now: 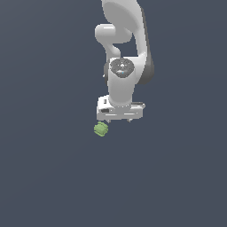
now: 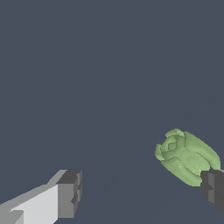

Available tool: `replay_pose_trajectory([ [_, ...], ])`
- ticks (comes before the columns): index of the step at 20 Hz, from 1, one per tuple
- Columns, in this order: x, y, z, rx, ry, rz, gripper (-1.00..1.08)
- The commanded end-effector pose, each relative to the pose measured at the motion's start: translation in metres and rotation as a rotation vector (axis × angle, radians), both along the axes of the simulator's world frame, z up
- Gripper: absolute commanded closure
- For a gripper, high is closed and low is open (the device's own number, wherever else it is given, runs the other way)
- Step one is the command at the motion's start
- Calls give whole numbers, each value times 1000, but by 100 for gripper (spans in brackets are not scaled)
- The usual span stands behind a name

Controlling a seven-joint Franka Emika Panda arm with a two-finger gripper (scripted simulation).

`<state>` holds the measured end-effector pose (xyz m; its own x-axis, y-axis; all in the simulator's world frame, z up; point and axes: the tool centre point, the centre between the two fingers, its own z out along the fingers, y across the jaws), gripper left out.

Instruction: Pick up the object and move it to a goal position.

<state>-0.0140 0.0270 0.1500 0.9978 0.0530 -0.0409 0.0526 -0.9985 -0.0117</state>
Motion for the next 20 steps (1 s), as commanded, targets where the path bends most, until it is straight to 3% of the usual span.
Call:
replay_pose_trajectory([
  [1, 0, 0, 0, 0, 0, 0, -92],
  [11, 0, 10, 12, 4, -6, 1, -92],
  [20, -1, 1, 5, 4, -8, -57, -92],
])
